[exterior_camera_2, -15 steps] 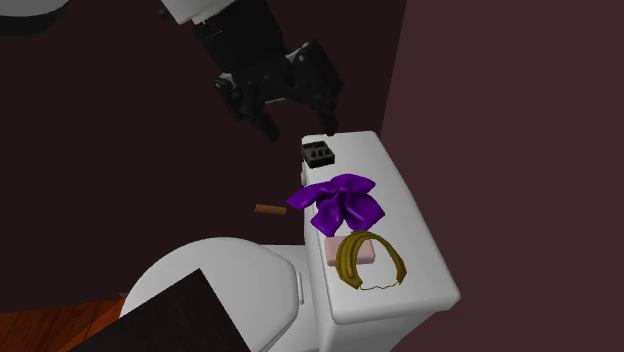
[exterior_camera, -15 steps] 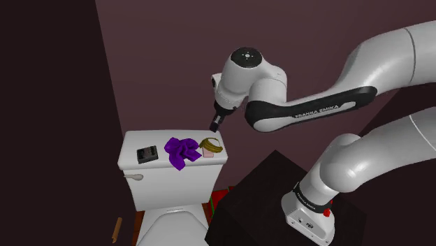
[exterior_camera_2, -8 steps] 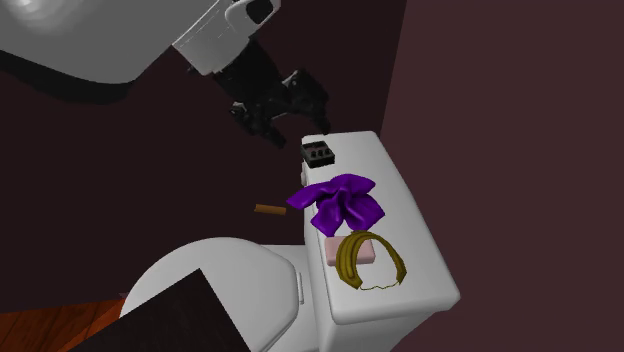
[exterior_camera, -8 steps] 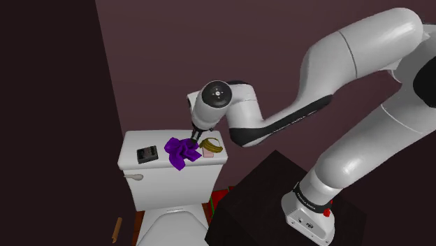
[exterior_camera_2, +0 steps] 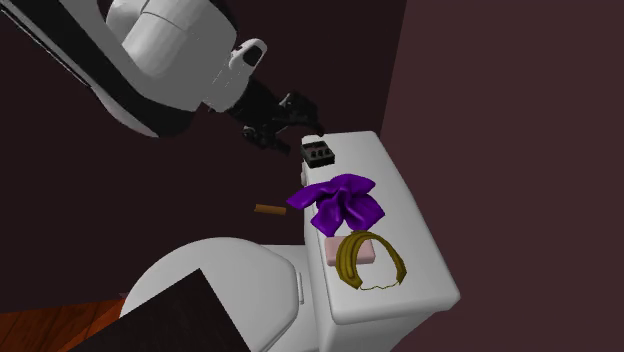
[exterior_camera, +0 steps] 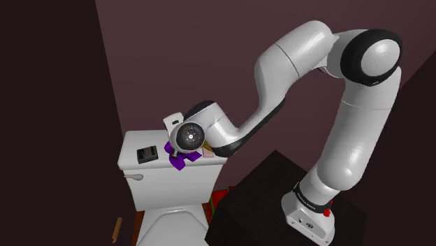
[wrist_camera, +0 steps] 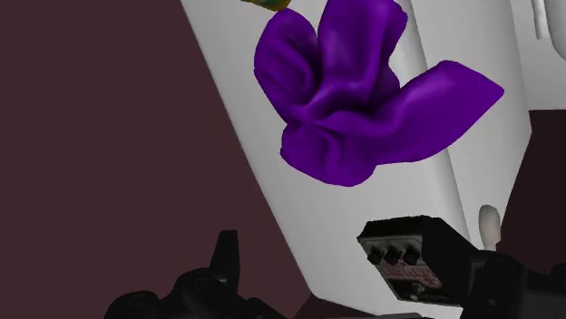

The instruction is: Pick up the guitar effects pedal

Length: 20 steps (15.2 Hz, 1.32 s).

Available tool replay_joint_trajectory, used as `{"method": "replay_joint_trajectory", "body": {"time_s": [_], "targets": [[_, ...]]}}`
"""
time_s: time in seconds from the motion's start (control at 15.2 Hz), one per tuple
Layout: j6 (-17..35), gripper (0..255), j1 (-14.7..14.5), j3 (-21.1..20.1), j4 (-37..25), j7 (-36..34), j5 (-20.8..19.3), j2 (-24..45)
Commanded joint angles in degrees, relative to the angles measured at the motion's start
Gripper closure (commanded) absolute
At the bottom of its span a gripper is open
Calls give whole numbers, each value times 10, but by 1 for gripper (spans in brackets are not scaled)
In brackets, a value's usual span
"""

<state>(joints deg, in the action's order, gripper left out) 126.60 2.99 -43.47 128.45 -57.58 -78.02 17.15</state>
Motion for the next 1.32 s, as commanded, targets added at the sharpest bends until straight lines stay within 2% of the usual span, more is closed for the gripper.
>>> {"method": "replay_joint_trajectory", "body": {"time_s": [0.0, 0.26, 0.53, 1.19, 1.25], "targets": [[-38, 0, -34, 17, -36, -31, -68, 62], [-93, 0, -100, 56, -109, -57, -164, 163], [-133, 0, -160, 94, -190, -62, -243, 257], [-139, 0, -180, 115, -219, -89, -276, 312], [-139, 255, -180, 115, -218, -89, -275, 312]]}}
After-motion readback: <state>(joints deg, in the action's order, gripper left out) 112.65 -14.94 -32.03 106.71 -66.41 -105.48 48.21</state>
